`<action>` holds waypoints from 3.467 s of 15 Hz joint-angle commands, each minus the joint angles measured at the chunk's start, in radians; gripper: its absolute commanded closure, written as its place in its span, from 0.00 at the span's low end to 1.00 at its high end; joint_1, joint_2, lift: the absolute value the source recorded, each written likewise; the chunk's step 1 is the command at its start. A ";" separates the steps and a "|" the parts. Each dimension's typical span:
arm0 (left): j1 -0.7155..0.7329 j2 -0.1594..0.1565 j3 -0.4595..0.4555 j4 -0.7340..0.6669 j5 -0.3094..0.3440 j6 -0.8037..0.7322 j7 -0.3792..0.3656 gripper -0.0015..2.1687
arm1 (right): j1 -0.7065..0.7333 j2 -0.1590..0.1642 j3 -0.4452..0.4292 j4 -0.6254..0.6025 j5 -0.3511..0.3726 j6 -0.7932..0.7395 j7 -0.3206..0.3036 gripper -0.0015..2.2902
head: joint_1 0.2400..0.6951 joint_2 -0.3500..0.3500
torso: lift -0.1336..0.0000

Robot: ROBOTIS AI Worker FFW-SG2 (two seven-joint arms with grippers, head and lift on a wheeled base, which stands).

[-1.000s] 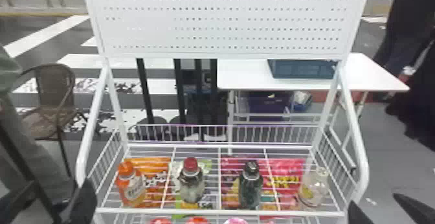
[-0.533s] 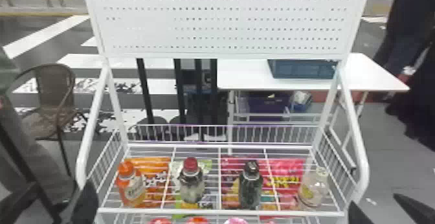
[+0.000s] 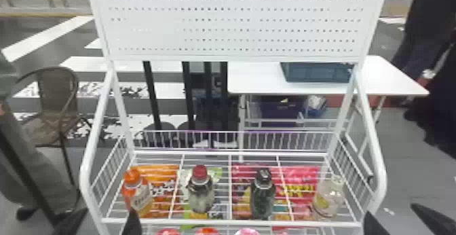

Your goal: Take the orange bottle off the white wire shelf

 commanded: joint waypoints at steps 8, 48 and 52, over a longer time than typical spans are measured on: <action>-0.256 0.004 -0.129 0.409 -0.013 -0.179 0.049 0.07 | 0.000 0.004 0.005 0.013 0.009 0.000 0.002 0.06 | 0.57 0.50 | 1.00; -0.006 0.077 0.012 -0.101 -0.045 0.082 0.146 0.54 | -0.002 0.000 0.009 0.018 0.030 0.003 0.003 0.06 | 0.57 0.50 | 1.00; 0.098 0.072 0.052 -0.196 -0.050 0.088 0.131 0.54 | -0.003 -0.003 0.008 0.018 0.033 0.003 0.005 0.06 | 0.57 0.50 | 1.00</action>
